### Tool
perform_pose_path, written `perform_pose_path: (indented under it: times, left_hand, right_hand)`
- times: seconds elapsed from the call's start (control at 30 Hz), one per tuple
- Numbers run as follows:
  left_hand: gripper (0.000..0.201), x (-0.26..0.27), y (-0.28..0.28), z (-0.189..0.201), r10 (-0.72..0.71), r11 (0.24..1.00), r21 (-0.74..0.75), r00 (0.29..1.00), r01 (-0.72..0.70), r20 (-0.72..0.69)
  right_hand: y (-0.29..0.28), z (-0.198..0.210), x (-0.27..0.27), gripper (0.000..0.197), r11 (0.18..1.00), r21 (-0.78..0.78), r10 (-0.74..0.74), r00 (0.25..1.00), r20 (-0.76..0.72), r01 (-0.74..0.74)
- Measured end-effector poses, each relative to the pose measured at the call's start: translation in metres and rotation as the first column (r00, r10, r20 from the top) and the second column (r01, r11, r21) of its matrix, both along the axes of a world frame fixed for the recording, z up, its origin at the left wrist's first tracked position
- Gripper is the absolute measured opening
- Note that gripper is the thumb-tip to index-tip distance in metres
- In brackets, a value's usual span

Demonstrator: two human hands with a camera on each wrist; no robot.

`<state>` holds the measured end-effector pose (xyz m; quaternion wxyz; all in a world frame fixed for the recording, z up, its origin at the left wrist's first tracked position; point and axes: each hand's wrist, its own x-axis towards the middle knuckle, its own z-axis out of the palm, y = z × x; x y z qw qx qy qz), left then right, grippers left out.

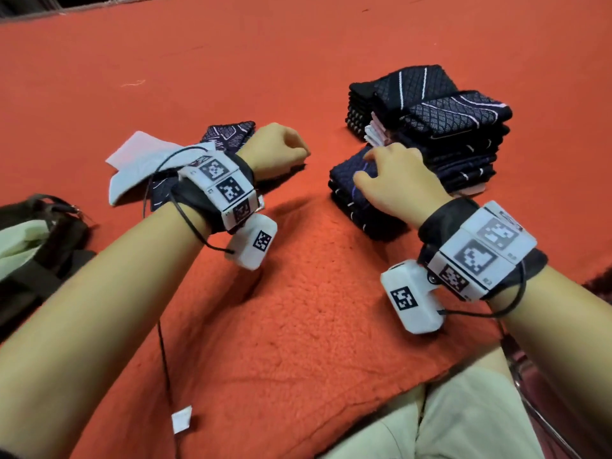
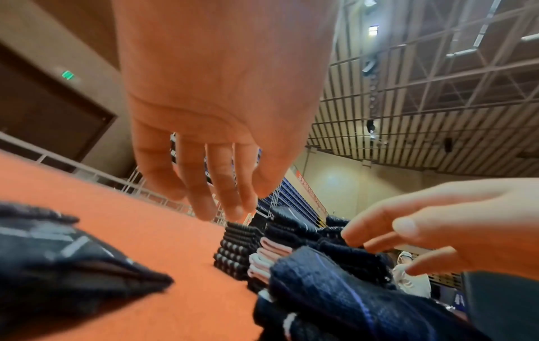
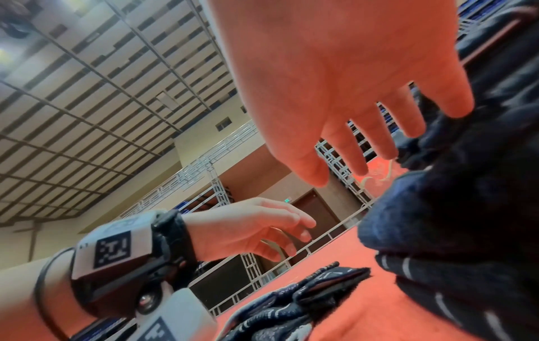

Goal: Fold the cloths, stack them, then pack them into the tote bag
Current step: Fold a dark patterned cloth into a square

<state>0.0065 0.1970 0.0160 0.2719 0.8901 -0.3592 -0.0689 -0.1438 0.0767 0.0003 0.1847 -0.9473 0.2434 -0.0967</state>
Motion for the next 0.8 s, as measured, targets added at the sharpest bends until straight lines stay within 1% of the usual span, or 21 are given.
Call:
perform_pose_path:
  times: [0.03,0.1,0.2,0.27,0.33,0.43,0.5,0.57,0.67,0.73,0.8]
  left_hand:
    - [0.018,0.001,0.013,0.004,-0.004,0.999,0.041,0.998,0.001,0.067]
    - [0.02,0.005,0.039,0.008,0.013,0.997,0.075,0.99,-0.023,0.138]
    - [0.021,0.015,0.079,0.008,0.065,0.993,0.085,0.987,-0.077,0.145]
    - [0.021,0.023,0.105,0.004,0.1,0.987,0.113,0.984,-0.117,0.146]
    - [0.021,0.029,0.127,-0.003,0.147,0.975,0.144,0.979,-0.167,0.139]
    - [0.018,0.038,0.154,-0.016,0.198,0.953,0.209,0.974,-0.218,0.113]
    - [0.015,0.043,0.165,-0.026,0.195,0.944,0.252,0.976,-0.212,0.093]
    - [0.016,0.046,0.172,-0.033,0.182,0.928,0.311,0.977,-0.208,0.111]
    - [0.022,0.052,0.174,-0.04,0.182,0.89,0.401,0.976,-0.215,0.119]
    - [0.023,0.057,0.173,-0.042,0.173,0.893,0.401,0.978,-0.204,0.114]
    - [0.018,0.062,0.168,-0.042,0.133,0.927,0.335,0.984,-0.166,0.12]
  right_hand:
    - [0.007,0.002,0.004,0.039,1.0,-0.014,0.021,0.999,0.036,-0.02]
    - [0.024,0.004,0.015,0.037,0.997,-0.016,0.073,0.993,0.09,-0.072]
    - [0.052,0.001,0.036,0.033,0.982,0.022,0.182,0.975,0.13,-0.186]
    - [0.071,-0.004,0.052,0.03,0.962,0.057,0.259,0.959,0.116,-0.267]
    - [0.087,-0.009,0.07,0.027,0.947,0.097,0.301,0.951,0.077,-0.307]
    - [0.102,-0.019,0.094,0.024,0.936,0.167,0.312,0.95,0.025,-0.311]
    - [0.107,-0.028,0.105,0.028,0.933,0.214,0.298,0.955,-0.001,-0.291]
    - [0.108,-0.037,0.114,0.031,0.944,0.199,0.273,0.961,-0.032,-0.262]
    - [0.106,-0.048,0.126,0.039,0.959,0.153,0.25,0.966,-0.067,-0.238]
    - [0.108,-0.05,0.133,0.046,0.952,0.13,0.289,0.953,-0.091,-0.276]
    - [0.111,-0.048,0.138,0.048,0.947,0.077,0.321,0.937,-0.139,-0.313]
